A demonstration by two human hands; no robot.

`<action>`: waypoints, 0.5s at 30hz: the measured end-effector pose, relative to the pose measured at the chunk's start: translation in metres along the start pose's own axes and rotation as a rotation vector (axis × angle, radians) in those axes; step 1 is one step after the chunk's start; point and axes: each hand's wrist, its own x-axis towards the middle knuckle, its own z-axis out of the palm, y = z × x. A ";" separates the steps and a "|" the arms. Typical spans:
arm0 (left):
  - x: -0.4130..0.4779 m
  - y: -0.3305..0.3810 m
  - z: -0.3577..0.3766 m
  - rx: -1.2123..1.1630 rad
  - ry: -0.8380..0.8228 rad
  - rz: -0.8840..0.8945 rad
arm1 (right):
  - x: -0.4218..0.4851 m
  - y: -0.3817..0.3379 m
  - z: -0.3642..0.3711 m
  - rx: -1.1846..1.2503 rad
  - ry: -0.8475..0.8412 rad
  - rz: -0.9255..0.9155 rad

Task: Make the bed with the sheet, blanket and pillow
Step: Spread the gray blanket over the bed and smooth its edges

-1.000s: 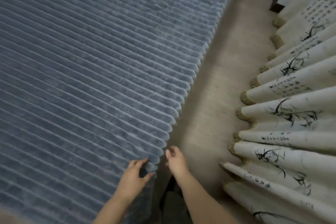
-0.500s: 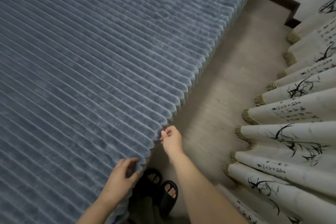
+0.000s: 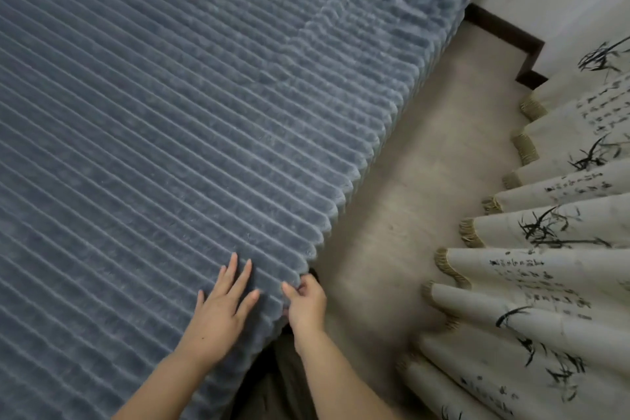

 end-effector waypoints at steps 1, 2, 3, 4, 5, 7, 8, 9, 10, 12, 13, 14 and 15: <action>0.010 0.006 -0.009 0.004 0.034 -0.008 | 0.000 0.000 -0.007 0.028 -0.017 0.042; 0.020 0.013 -0.017 0.012 0.070 -0.022 | 0.001 -0.002 -0.014 0.030 -0.038 0.094; 0.030 0.020 -0.026 0.015 0.103 -0.043 | 0.005 -0.008 -0.020 0.003 -0.060 0.165; 0.041 0.028 -0.036 -0.002 0.132 -0.073 | 0.011 -0.018 -0.023 -0.040 -0.067 0.234; 0.051 0.035 -0.046 -0.043 0.150 -0.117 | 0.019 -0.033 -0.025 -0.082 -0.059 0.284; 0.070 0.052 -0.065 -0.141 0.148 -0.196 | 0.045 -0.076 -0.029 0.016 0.005 0.210; 0.080 0.060 -0.073 -0.161 0.129 -0.207 | 0.059 -0.102 -0.031 0.093 0.050 0.123; 0.090 0.066 -0.080 -0.158 0.097 -0.204 | 0.072 -0.128 -0.035 0.159 0.080 0.046; 0.099 0.072 -0.084 -0.147 0.062 -0.188 | 0.086 -0.153 -0.041 0.215 0.085 -0.012; 0.115 0.085 -0.090 -0.143 -0.005 -0.148 | 0.117 -0.198 -0.051 0.217 0.080 -0.037; 0.122 0.092 -0.090 -0.148 -0.036 -0.131 | 0.133 -0.217 -0.056 0.174 0.107 -0.025; 0.128 0.101 -0.090 -0.149 -0.064 -0.111 | 0.147 -0.234 -0.061 0.125 0.154 -0.024; 0.134 0.110 -0.089 -0.145 -0.095 -0.091 | 0.160 -0.247 -0.066 0.095 0.202 -0.039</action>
